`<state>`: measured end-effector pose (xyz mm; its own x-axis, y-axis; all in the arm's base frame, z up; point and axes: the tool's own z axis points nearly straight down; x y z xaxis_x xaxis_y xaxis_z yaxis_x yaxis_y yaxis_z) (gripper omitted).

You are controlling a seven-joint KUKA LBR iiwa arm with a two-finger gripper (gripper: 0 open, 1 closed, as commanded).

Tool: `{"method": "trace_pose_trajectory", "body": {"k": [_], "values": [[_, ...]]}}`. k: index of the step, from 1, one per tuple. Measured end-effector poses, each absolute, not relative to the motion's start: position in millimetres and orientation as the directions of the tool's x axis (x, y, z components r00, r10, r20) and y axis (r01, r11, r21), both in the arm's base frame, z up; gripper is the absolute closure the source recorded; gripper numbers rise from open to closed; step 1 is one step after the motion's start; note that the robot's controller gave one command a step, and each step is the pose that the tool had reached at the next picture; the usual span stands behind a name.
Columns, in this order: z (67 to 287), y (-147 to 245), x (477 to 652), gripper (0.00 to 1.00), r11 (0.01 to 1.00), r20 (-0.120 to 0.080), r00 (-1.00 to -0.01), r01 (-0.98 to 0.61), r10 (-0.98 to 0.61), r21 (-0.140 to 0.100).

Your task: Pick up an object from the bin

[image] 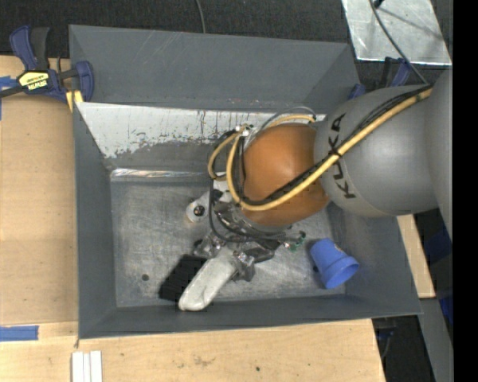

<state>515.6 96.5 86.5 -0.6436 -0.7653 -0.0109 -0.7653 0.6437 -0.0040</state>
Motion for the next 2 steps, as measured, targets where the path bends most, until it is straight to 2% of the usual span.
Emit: {"method": "trace_pose_trajectory", "body": {"k": [1,2], "values": [[107.3,95.8,513.2,1.00,0.643,0.000,-0.643,-0.766,-0.766,0.003],[130.1,95.6,513.5,1.00,0.644,0.002,-0.644,-0.765,-0.765,0.003]]}}
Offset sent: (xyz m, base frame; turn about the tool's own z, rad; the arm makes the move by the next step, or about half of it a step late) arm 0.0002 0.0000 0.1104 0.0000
